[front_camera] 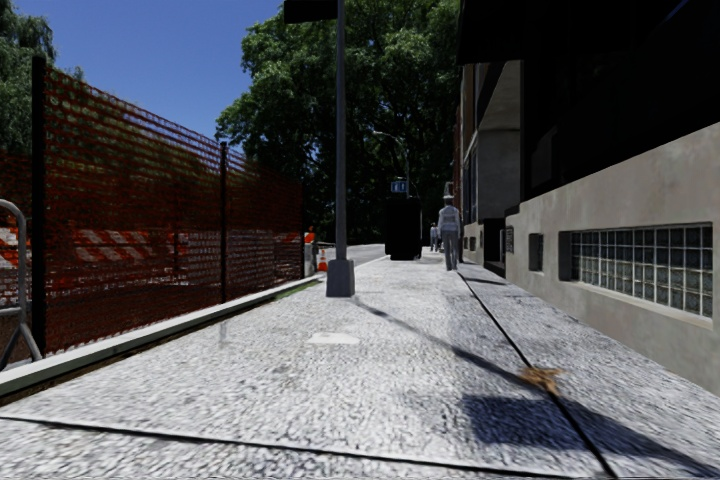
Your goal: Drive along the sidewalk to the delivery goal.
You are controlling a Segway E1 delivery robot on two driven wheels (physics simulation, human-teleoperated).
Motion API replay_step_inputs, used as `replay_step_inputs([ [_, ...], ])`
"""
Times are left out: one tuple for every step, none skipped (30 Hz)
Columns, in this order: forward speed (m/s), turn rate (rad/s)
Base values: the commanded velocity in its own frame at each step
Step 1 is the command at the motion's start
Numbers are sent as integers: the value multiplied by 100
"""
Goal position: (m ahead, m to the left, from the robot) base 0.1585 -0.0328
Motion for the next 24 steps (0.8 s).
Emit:
replay_step_inputs([
  [175,0],
  [170,0],
  [164,0],
  [164,0],
  [159,0],
  [152,0],
  [152,0],
  [130,0],
  [0,0],
  [0,0],
  [0,0],
  [0,0],
  [0,0],
  [0,0],
  [0,0],
  [0,0],
  [0,0],
  [0,0],
  [0,0],
  [0,0],
  [0,0],
  [0,0],
  [0,0],
  [0,0],
])
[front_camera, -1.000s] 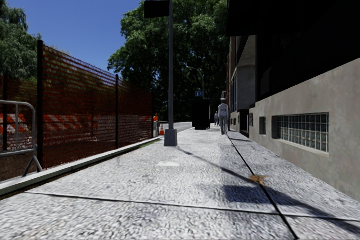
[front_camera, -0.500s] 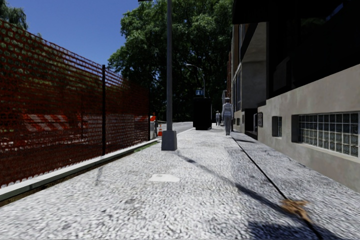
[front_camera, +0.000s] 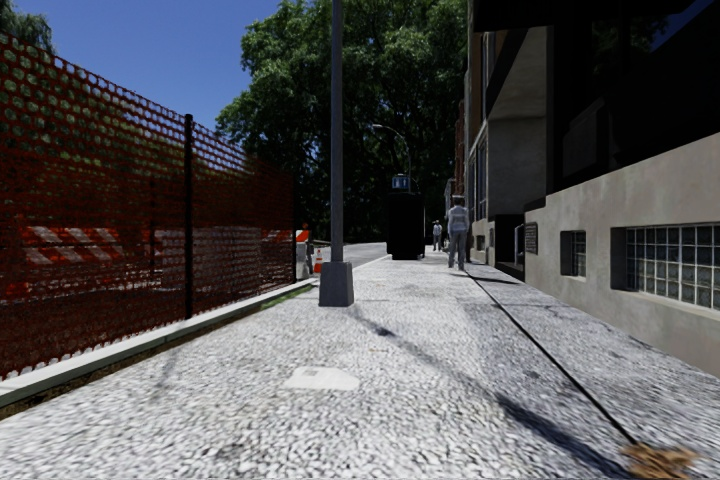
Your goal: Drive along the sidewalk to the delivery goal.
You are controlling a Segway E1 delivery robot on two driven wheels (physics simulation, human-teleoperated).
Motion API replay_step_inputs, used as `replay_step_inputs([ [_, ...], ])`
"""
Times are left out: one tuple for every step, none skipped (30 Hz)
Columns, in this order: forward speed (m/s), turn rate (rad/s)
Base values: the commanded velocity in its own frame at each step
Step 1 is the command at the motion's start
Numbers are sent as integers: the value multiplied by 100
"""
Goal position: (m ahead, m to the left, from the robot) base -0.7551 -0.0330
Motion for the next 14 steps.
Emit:
replay_step_inputs([
  [0,0],
  [0,0],
  [0,0],
  [0,0],
  [0,0],
  [0,0],
  [0,0],
  [0,0],
  [0,0],
  [0,0],
  [0,0],
  [0,0],
  [0,0],
  [0,0],
])
